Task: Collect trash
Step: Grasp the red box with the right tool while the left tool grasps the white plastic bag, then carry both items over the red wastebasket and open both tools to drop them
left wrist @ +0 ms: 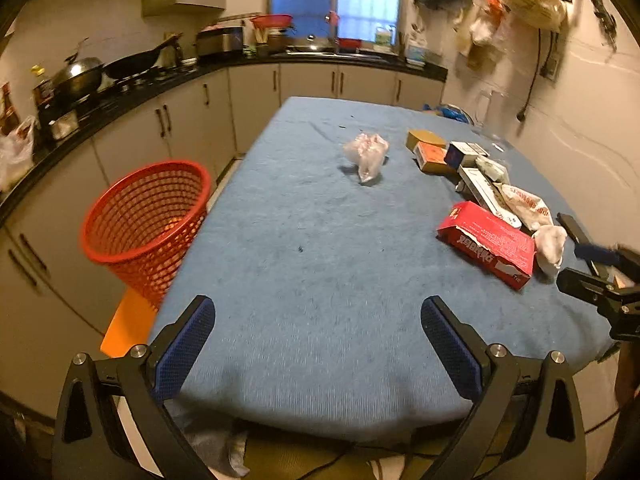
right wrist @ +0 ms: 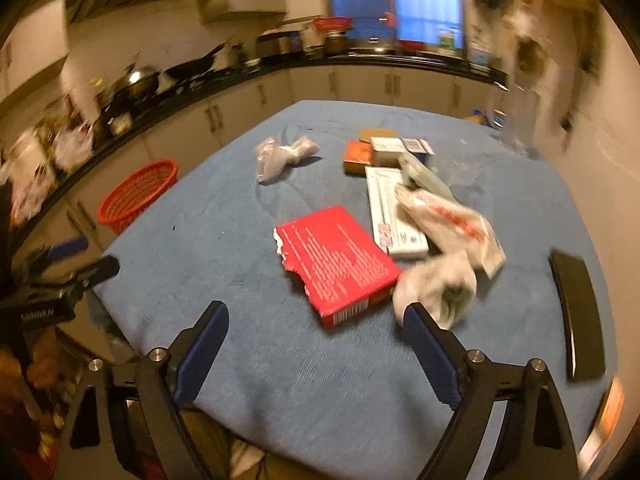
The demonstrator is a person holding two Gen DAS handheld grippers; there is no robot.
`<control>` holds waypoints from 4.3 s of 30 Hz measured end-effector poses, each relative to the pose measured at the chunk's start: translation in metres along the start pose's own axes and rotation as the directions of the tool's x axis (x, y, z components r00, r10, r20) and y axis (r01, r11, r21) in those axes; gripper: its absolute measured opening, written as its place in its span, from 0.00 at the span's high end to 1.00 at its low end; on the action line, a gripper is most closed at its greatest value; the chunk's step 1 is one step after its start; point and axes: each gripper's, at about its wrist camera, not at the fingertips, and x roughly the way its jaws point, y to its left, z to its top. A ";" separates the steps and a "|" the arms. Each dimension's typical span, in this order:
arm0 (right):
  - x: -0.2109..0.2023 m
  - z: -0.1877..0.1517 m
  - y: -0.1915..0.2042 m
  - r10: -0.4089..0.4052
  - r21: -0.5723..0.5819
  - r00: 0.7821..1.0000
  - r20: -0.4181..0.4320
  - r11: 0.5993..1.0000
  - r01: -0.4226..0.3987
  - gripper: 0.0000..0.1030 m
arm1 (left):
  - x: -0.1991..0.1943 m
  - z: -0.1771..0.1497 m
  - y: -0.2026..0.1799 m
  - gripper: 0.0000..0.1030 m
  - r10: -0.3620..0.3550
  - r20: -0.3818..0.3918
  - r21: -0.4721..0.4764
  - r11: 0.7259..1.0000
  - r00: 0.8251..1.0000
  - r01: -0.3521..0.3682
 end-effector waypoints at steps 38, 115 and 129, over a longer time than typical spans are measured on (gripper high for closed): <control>0.081 0.043 -0.054 0.214 0.057 0.971 -0.104 0.976 -0.209 0.26 | 0.223 0.191 -0.010 0.37 -0.299 -0.298 -0.178 0.950 0.906 0.255; 0.288 0.191 0.226 0.662 0.422 0.683 -0.309 0.739 -0.525 0.19 | 0.099 0.072 0.297 0.47 0.002 -0.112 -0.398 0.916 0.994 -0.047; 0.240 0.191 0.215 0.588 0.262 0.761 -0.274 0.807 -0.529 0.19 | 0.066 0.070 0.281 0.42 0.048 -0.064 -0.386 0.920 0.997 -0.069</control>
